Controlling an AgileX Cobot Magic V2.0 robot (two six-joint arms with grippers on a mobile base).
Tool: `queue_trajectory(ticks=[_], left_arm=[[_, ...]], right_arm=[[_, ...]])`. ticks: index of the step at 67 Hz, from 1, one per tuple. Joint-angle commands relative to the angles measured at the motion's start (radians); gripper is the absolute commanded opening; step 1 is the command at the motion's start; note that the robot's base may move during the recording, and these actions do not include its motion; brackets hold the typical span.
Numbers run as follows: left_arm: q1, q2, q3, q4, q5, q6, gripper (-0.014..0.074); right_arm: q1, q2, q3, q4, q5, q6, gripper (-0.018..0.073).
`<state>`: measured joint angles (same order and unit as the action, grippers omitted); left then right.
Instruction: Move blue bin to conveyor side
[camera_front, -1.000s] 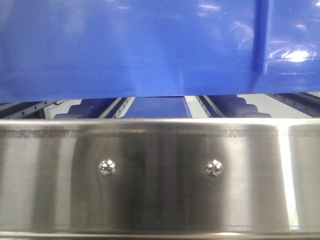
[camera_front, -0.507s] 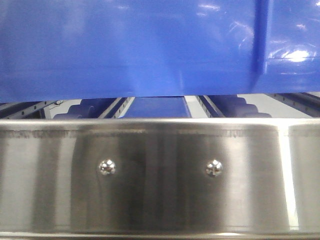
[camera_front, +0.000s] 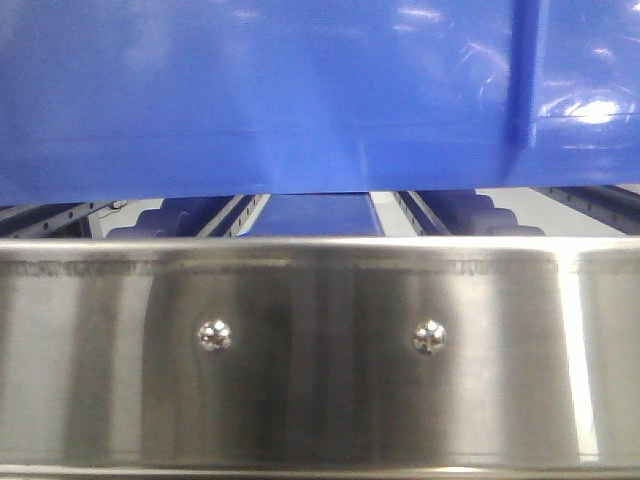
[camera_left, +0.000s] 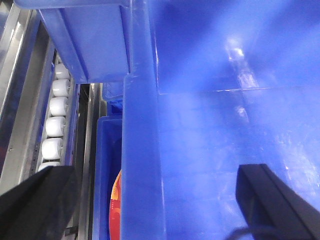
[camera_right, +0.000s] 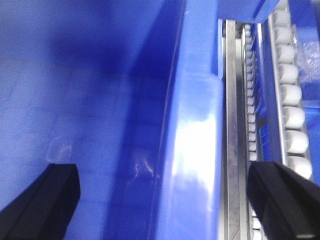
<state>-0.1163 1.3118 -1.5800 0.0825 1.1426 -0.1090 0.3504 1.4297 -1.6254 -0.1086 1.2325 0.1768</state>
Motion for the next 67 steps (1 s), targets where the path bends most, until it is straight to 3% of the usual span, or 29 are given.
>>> queue_trajectory(ticks=[1,32,59,67], left_arm=[[0.001,0.001,-0.007,-0.004,-0.026,0.001,0.0538],[0.001,0.052,-0.007,-0.031,-0.052,0.013,0.0538],[0.001,0.063,-0.007,-0.024,-0.004,0.035,0.0538],[0.026,0.074,-0.007,-0.026,0.013,0.054,0.0538]], right_arm=[[0.002,-0.004,0.002,-0.011,-0.011,0.005,0.0559],[0.002,0.005,0.002,-0.011,-0.011,0.045,0.0559],[0.002,-0.053,0.000,0.008,-0.011,0.050,0.0559],[0.002,-0.053,0.000,0.008,-0.011,0.050,0.0559]])
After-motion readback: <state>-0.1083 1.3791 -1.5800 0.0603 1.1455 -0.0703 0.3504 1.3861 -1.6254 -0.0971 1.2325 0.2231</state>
